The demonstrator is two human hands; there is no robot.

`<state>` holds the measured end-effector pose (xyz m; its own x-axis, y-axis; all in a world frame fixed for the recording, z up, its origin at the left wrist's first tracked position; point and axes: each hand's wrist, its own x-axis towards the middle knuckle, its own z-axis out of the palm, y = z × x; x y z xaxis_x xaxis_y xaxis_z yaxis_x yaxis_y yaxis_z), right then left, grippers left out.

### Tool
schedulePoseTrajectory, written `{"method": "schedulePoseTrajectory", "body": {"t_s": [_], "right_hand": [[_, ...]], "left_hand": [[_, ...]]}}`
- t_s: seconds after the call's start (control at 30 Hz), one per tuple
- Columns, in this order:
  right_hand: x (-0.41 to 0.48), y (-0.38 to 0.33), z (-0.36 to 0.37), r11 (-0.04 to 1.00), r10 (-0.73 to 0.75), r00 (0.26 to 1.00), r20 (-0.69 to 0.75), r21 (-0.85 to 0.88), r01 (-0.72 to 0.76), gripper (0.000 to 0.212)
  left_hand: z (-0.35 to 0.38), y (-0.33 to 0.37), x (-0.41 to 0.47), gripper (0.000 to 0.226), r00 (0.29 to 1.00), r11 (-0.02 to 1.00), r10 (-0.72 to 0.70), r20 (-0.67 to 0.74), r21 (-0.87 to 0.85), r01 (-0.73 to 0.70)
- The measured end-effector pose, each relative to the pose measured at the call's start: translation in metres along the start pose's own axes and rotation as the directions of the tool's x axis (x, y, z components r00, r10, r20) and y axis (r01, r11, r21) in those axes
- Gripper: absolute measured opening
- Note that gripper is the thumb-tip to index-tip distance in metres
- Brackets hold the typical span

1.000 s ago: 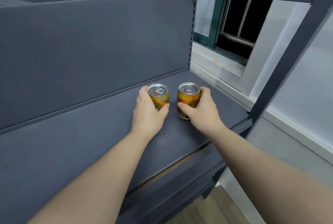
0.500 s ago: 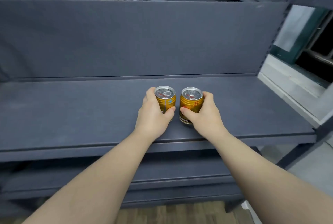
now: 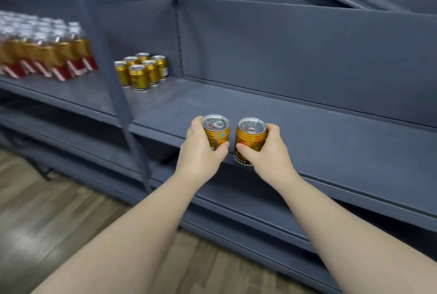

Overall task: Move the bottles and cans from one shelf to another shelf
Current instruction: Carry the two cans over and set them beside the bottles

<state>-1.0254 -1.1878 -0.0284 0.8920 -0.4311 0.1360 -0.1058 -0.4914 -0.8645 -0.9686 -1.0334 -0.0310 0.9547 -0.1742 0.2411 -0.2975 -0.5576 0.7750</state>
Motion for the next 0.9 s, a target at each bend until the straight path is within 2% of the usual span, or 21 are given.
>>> {"method": "schedulePoseTrajectory", "body": {"t_s": [0.37, 0.7, 0.9], "right_hand": [[-0.012, -0.091, 0.175, 0.994, -0.099, 0.974, 0.204, 0.06, 0.088, 0.073], [0.02, -0.131, 0.275, 0.98, -0.19, 0.903, 0.385, 0.135, 0.149, 0.066], [0.062, -0.151, 0.322, 0.969, -0.231, 0.877, 0.421, 0.18, 0.17, 0.069]], "left_hand": [[-0.153, -0.126, 0.007, 0.073, 0.978, 0.989, -0.135, -0.16, 0.043, 0.144], [-0.214, -0.193, 0.033, 0.072, 0.93, 0.964, -0.234, -0.285, 0.058, 0.261], [-0.245, -0.216, 0.075, 0.07, 0.896, 0.945, -0.278, -0.347, 0.071, 0.32]]}}
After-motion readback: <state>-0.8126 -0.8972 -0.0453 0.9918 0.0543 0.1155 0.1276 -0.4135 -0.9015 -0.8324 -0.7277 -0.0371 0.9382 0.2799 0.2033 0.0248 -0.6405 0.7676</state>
